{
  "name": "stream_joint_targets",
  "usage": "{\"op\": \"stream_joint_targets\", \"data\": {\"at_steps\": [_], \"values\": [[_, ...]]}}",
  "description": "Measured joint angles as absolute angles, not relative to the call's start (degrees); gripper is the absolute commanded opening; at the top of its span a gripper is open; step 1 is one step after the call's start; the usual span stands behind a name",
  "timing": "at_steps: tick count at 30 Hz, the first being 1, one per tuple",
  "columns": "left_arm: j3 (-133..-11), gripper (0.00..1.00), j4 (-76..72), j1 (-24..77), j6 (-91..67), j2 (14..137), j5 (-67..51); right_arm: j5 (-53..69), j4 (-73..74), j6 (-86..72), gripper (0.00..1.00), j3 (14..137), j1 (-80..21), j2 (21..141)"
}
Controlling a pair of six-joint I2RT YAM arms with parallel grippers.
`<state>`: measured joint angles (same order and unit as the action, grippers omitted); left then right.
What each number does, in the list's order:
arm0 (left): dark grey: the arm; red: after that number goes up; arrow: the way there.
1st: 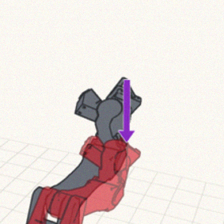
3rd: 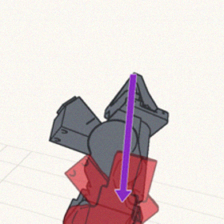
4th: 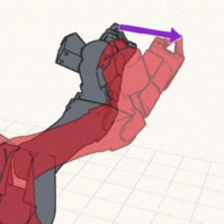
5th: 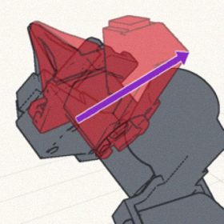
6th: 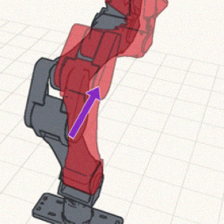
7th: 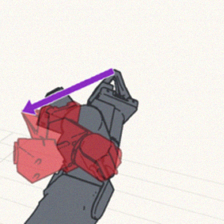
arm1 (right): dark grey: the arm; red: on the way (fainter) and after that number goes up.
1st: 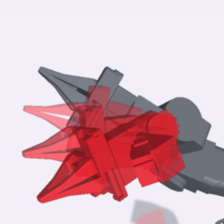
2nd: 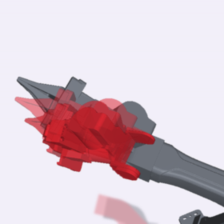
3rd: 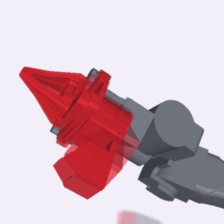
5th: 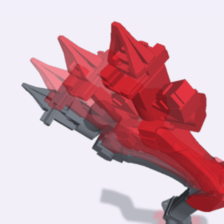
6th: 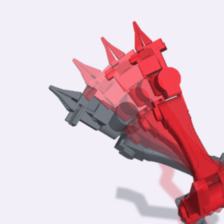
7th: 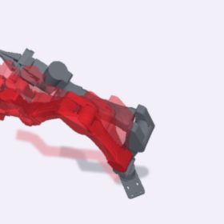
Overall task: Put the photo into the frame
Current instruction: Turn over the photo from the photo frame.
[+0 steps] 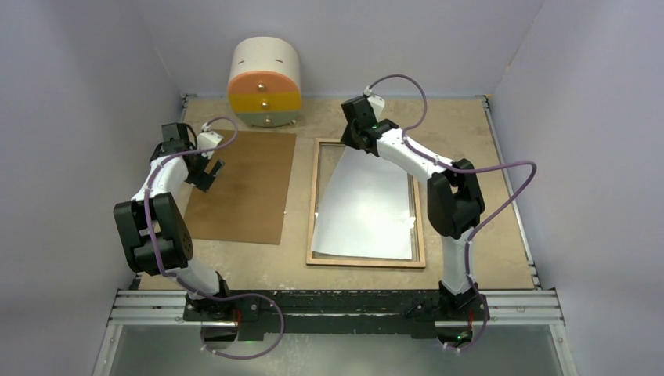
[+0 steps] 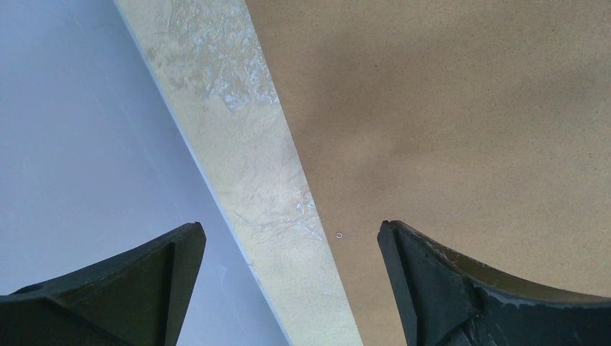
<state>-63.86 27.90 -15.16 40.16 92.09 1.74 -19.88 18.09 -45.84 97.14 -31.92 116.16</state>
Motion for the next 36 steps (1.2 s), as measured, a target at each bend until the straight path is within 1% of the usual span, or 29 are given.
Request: {"op": "stream_joint_targets", "data": {"at_steps": [8, 18, 19, 20, 21, 23, 25, 28, 31, 36], "values": [[-63.86, 1.0, 27.92, -15.16, 40.18, 92.09, 1.74, -18.44, 20.18, -42.41, 0.0, 97.19, -31.92, 116.22], [-63.86, 1.0, 27.94, -15.16, 40.27, 92.09, 1.72, -19.79, 21.26, -42.5, 0.0, 97.01, -31.92, 116.22], [-63.86, 1.0, 27.97, -15.16, 40.32, 92.09, 1.72, -20.05, 21.28, -42.72, 0.08, 96.99, -31.92, 116.22], [-63.86, 1.0, 27.99, -15.16, 40.34, 92.09, 1.72, -20.1, 21.26, -42.92, 0.28, 96.99, -31.92, 116.22], [-63.86, 1.0, 28.01, -15.16, 40.36, 92.09, 1.72, -20.21, 21.23, -43.24, 0.34, 96.99, -31.92, 116.22], [-63.86, 1.0, 28.12, -15.16, 40.66, 92.09, 1.69, -20.29, 21.04, -43.64, 0.42, 96.99, -31.92, 116.22], [-63.86, 1.0, 28.36, -15.16, 41.12, 92.09, 1.67, -20.27, 20.88, -43.66, 0.54, 96.99, -31.92, 116.22], [-63.86, 1.0, 28.56, -15.16, 41.41, 92.09, 1.67, -20.18, 20.34, -43.75, 0.66, 96.97, -31.92, 116.22], [-63.86, 1.0, 28.77, -15.16, 41.63, 92.09, 1.65, -19.99, 19.92, -43.7, 0.82, 96.68, -31.92, 116.22], [-63.83, 1.0, 28.84, -15.16, 41.67, 92.09, 1.54, -19.94, 19.44, -43.68, 0.98, 96.07, -31.92, 116.22]]}}
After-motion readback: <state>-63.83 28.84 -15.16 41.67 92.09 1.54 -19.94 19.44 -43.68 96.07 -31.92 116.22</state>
